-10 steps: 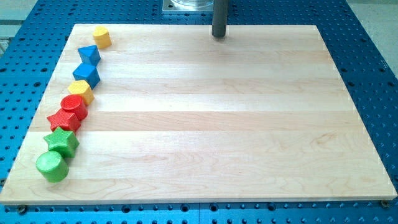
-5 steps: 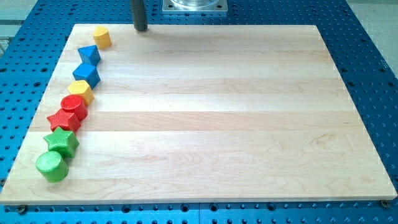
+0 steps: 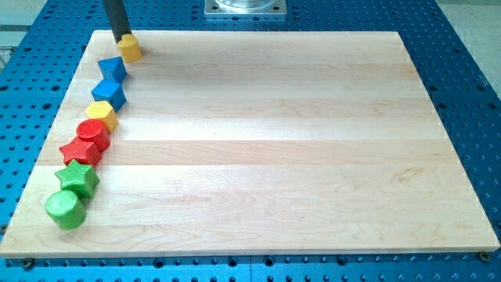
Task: Move the yellow heart to the top right side of the board
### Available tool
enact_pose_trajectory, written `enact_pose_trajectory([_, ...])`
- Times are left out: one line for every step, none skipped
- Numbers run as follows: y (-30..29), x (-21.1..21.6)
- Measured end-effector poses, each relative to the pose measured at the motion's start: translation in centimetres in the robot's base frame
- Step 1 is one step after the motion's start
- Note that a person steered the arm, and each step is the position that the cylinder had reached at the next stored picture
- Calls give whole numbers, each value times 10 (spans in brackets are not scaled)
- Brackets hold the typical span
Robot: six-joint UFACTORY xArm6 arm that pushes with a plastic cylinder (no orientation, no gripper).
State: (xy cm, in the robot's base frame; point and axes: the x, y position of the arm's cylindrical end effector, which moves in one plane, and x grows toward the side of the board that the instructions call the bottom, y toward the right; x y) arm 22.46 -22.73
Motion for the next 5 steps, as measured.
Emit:
enact_pose_trajectory([-16, 11])
enact_pose_trajectory([82, 30])
enact_pose_trajectory([158, 65])
enact_pose_trajectory([161, 73])
enact_pose_trajectory([176, 37])
